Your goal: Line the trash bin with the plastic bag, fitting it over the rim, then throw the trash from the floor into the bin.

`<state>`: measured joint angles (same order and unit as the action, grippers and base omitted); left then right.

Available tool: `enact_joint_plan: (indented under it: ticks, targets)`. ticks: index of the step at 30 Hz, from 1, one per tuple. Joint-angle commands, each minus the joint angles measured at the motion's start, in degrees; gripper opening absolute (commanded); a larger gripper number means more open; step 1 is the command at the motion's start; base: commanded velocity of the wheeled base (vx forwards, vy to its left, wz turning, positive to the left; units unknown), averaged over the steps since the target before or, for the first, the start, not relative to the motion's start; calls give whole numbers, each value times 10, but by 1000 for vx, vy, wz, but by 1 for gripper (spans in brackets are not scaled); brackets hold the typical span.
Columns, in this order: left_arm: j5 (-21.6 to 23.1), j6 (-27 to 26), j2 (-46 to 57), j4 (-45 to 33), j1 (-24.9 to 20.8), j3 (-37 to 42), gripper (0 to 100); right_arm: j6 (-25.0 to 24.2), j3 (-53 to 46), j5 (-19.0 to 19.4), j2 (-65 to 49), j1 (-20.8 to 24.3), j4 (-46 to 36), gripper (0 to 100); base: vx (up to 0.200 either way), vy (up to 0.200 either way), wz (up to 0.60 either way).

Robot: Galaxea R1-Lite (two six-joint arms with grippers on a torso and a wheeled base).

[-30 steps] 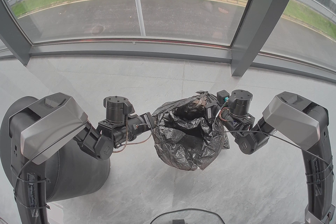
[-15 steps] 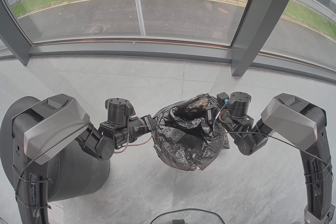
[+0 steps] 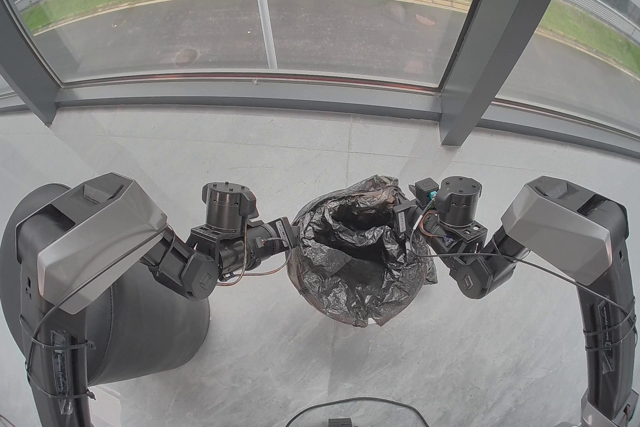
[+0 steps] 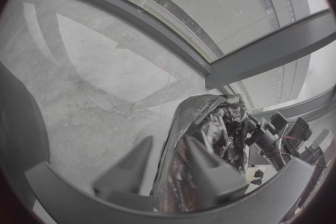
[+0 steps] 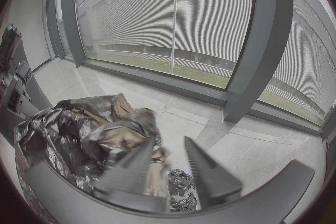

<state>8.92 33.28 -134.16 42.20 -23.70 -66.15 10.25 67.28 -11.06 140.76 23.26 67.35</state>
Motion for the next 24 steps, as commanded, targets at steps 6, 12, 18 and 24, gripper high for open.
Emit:
enact_joint_plan:
  ticks: [6,12,18,24]
  targets:
    - [0,0,3,4,-1,0,100,0,0,10,7,-2,61,100,0,0,0]
    - [0,1,7,4,-2,2,100,21,-3,13,11,-3,81,100,0,0,0]
    - [0,2,12,4,-3,4,100,26,0,15,10,-2,96,100,0,0,0]
    - [-1,6,36,3,-3,13,100,19,-2,16,-2,-3,96,100,0,0,0]
